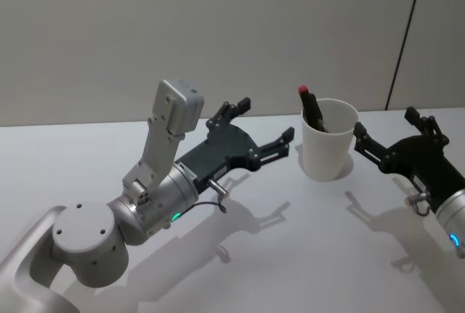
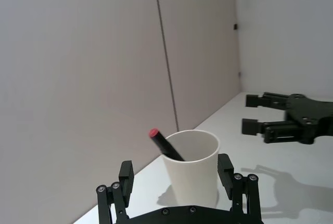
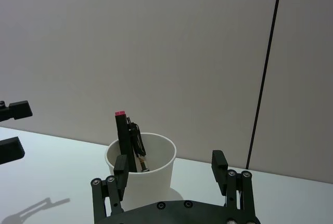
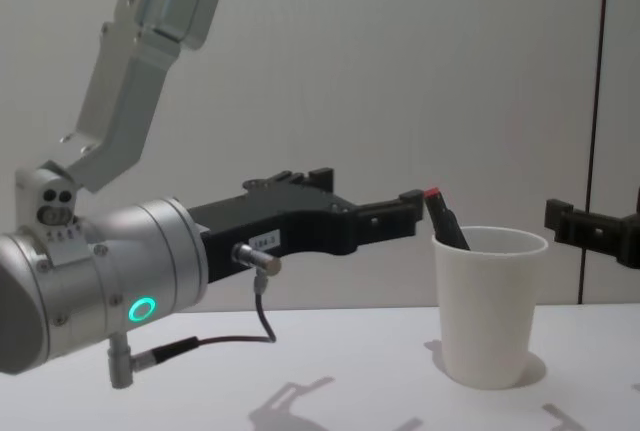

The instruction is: Place the pen into the pen holder.

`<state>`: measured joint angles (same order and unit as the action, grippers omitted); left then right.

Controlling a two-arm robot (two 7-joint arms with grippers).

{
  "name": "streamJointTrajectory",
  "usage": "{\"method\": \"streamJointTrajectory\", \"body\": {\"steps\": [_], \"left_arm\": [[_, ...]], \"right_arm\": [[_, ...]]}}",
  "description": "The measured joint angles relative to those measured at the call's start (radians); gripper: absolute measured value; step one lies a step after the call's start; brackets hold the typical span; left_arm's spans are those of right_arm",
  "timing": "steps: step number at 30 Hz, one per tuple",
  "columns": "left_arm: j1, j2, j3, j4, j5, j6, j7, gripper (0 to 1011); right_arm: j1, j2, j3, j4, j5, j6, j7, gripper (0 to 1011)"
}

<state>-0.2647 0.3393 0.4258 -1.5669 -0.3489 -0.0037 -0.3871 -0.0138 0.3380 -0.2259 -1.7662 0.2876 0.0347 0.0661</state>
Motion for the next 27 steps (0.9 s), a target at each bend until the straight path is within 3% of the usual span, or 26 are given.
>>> {"method": "streamJointTrajectory", "body": {"steps": [27], "left_arm": [[0.026,0.040,0.027,-0.056,0.138,0.017,0.348,1001]], "right_arm": [[-0.001,-0.001,0.000,-0.001,0.000,-0.001,0.001,1001]]}}
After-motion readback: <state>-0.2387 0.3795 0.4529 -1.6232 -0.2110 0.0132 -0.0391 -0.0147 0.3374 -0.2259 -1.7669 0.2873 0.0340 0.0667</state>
